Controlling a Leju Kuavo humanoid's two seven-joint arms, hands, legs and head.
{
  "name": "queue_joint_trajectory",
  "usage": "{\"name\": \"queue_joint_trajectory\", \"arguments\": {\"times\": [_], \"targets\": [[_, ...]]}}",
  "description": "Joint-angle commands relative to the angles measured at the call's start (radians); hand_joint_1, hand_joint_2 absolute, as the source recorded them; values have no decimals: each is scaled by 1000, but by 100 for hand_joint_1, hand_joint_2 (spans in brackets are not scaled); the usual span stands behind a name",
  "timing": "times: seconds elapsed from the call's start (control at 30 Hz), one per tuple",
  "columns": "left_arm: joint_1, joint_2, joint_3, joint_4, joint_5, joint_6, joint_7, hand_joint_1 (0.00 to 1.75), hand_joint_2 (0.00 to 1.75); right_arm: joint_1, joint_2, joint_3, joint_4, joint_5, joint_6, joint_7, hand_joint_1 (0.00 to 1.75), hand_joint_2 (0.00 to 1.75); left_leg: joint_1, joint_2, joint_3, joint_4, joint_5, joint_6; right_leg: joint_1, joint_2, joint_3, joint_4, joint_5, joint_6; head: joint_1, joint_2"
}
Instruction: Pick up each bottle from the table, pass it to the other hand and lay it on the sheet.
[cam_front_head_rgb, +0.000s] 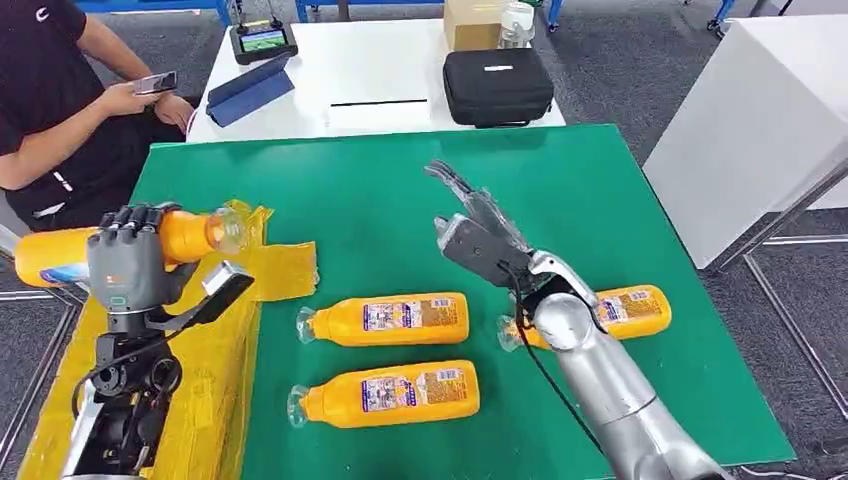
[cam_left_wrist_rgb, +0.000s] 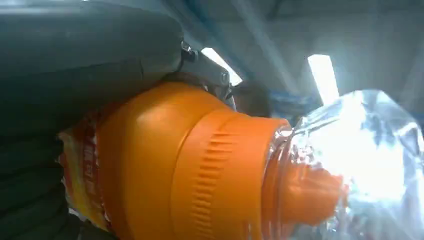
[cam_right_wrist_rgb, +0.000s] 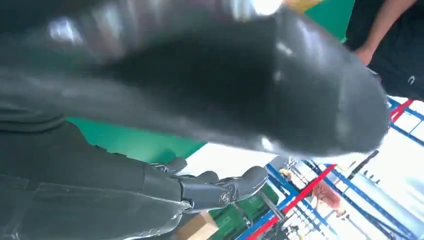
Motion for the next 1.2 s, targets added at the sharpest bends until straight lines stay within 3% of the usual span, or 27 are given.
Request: {"name": "queue_joint_trajectory", "arguments": {"times": [0.03,0.17,0.2,0.4,0.43,0.47,0.83,1.2], "targets": [[-59,65,-67,254,-81,-88,129,175,175,132,-107,17,-165,-21,110,-10,0,0,0,-3,4,-2,0,-1,1,-3,4,-1,-1,-1,0,0],[-28,74,-81,269,-69,-140,142,175,175,223,-161,108,-202,53,173,-1,0,0,1,-5,6,-2,0,-1,1,-6,7,-2,-2,-1,0,0],[-16,74,-82,264,-65,-149,143,175,175,239,-172,124,-203,61,176,-5,0,175,1,-2,4,-2,0,-1,1,-3,5,-2,-2,-1,0,0],[28,87,-85,237,-32,-206,141,175,175,236,-213,202,-184,94,225,1,0,175,0,0,2,-1,-1,0,0,-1,2,0,-1,-1,0,0],[38,89,-88,236,-28,-217,140,0,175,229,-222,229,-166,107,243,8,0,175,1,1,1,-1,-1,0,1,0,1,0,-1,-1,0,0],[38,86,-86,239,-11,-233,139,0,0,228,-225,240,-155,109,250,12,0,175,0,1,5,0,-2,-1,1,0,5,0,-3,-1,0,0],[54,96,-90,220,188,-311,1,0,0,147,-210,349,-8,214,247,64,0,175,1,2,1,-1,0,0,0,1,1,0,0,-1,0,0],[54,96,-90,220,188,-311,1,0,0,147,-210,349,-8,214,247,64,0,175,1,1,1,-1,0,0,1,-1,1,0,-1,-1,0,0]]}}
